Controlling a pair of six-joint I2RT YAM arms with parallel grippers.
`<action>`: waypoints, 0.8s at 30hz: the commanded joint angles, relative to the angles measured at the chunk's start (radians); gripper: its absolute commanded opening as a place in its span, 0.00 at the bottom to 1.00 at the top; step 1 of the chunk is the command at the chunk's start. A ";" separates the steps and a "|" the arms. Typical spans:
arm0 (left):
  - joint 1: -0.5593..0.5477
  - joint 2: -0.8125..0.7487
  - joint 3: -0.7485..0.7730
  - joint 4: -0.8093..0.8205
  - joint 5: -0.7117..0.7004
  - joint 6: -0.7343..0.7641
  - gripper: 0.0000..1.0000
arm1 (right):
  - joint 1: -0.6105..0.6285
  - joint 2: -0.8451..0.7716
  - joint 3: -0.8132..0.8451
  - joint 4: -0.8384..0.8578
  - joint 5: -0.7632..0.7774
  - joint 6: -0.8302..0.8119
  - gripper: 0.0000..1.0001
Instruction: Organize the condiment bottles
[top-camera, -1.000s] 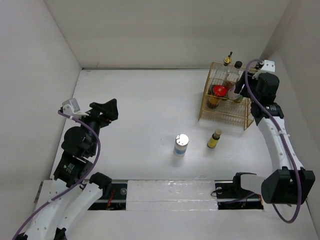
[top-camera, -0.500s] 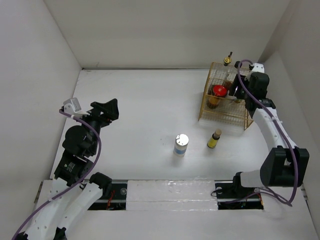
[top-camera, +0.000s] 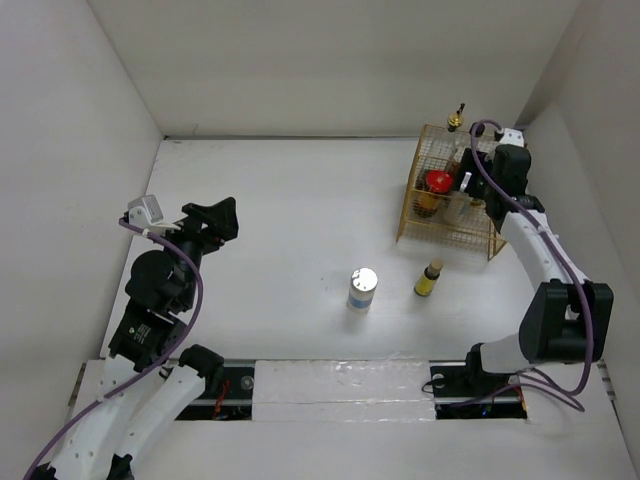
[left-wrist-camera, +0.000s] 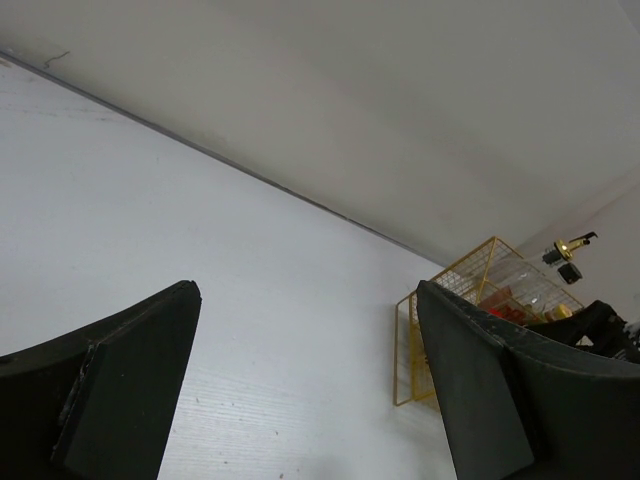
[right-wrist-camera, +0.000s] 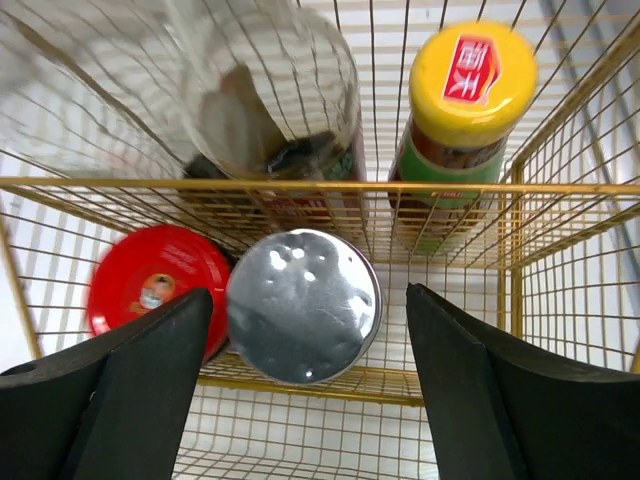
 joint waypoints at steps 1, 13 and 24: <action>0.000 0.004 0.004 0.041 0.011 0.013 0.85 | 0.023 -0.117 0.025 0.069 0.052 0.013 0.84; 0.000 -0.005 0.004 0.041 0.010 0.013 0.85 | 0.435 -0.465 -0.188 -0.071 -0.086 -0.041 0.41; 0.000 0.004 0.004 0.041 0.028 0.013 0.85 | 0.837 -0.367 -0.173 -0.414 -0.215 -0.108 0.99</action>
